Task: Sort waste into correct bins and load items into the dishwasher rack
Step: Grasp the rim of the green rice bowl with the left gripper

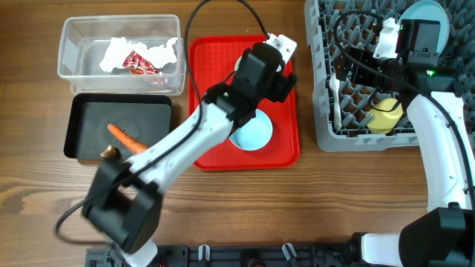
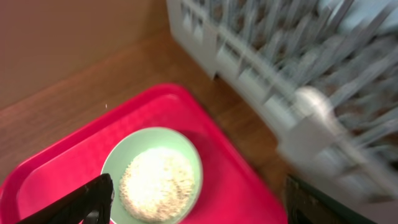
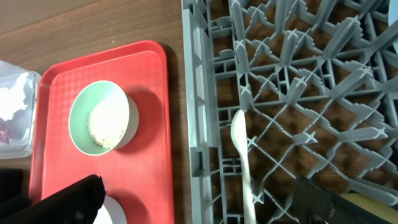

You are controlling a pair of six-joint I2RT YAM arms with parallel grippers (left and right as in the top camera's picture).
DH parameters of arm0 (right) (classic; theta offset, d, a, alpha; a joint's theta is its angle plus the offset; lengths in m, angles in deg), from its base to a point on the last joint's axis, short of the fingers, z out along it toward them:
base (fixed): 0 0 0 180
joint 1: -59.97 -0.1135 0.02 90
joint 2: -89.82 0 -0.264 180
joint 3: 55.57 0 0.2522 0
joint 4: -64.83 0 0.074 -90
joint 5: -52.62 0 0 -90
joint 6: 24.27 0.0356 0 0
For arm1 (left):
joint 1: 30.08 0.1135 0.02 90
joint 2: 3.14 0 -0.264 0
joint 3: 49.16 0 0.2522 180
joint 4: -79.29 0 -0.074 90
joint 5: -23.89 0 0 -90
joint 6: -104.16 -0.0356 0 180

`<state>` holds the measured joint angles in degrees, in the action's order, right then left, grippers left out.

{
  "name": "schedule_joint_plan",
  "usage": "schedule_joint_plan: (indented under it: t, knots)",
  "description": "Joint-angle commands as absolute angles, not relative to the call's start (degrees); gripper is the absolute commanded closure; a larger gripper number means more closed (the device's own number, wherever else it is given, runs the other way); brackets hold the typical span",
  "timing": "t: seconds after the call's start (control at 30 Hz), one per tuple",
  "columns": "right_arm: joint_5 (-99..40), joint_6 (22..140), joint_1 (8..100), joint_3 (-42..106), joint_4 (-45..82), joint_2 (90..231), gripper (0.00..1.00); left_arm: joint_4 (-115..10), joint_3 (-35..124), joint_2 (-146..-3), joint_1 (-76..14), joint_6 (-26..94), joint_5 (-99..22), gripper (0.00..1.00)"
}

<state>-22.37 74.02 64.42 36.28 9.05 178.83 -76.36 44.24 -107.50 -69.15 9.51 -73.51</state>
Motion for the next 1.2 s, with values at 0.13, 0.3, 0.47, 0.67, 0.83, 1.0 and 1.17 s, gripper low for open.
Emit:
schedule_joint_plan:
  t: [0.13, 0.3, 0.47, 0.67, 0.83, 1.0, 1.17]
  knots:
    - [-21.89, 73.17, 64.33, 36.45, 8.96, 178.85, 0.0, -73.52, 53.95, -124.81, -64.78, -3.84, -71.52, 0.17]
    - [-21.91, 73.17, 64.33, 36.45, 8.77, 178.85, 0.0, -70.79, 54.69, -126.69, -65.22, -5.09, -69.91, 0.23]
    - [-22.35, 73.17, 64.33, 36.45, 8.74, 178.85, 0.0, -69.47, 54.69, -128.0, -64.02, -4.48, -65.82, 0.48]
    - [-22.35, 73.19, 64.33, 36.45, 8.79, 178.85, 0.0, -69.12, 54.69, -129.18, -63.93, -3.41, -65.27, 0.56]
    - [-22.55, 73.15, 64.33, 36.45, 8.77, 178.85, 0.0, -69.15, 54.69, -130.04, -63.93, -3.36, -65.45, 0.78]
    - [-22.55, 73.15, 64.33, 36.45, 8.77, 178.85, 0.0, -69.69, 54.69, -130.04, -63.93, -1.22, -67.04, 0.89]
    - [-22.57, 73.17, 64.33, 36.45, 8.77, 178.85, 0.0, -69.67, 54.69, -130.04, -63.93, 0.77, -68.59, 0.96]
